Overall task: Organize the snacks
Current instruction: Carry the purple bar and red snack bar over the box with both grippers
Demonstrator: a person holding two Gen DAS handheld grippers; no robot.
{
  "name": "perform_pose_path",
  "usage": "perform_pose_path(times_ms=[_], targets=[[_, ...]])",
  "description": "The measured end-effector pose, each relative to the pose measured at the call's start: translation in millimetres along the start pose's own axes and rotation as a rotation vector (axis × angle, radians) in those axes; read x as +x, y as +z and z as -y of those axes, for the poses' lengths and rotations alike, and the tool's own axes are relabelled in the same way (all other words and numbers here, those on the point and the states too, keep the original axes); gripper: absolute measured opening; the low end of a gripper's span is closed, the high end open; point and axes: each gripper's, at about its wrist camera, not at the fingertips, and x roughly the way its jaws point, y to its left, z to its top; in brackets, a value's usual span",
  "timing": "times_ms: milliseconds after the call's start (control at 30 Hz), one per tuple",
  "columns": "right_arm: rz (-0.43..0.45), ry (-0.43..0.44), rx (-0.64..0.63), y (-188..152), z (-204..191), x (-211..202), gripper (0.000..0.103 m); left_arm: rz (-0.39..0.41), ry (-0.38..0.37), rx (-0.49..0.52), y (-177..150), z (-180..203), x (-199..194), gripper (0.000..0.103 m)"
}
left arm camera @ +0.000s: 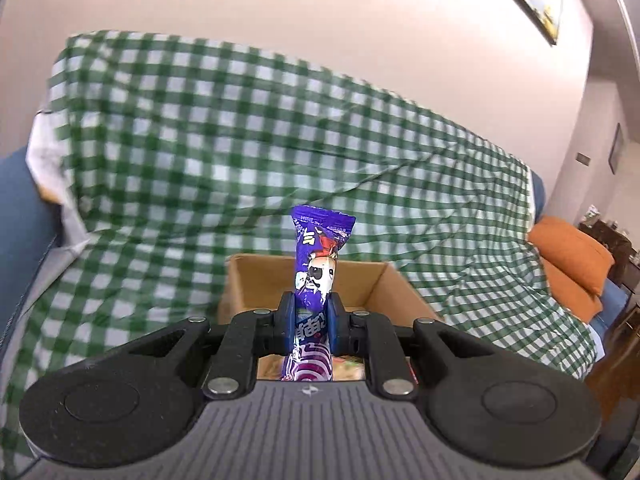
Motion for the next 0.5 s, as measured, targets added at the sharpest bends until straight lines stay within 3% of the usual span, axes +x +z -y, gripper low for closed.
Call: perform_pose_path(times_ms=[500], targets=[[0.004, -0.024, 0.046, 4, 14, 5, 0.018, -0.048, -0.029, 0.035, -11, 28, 30, 0.017]])
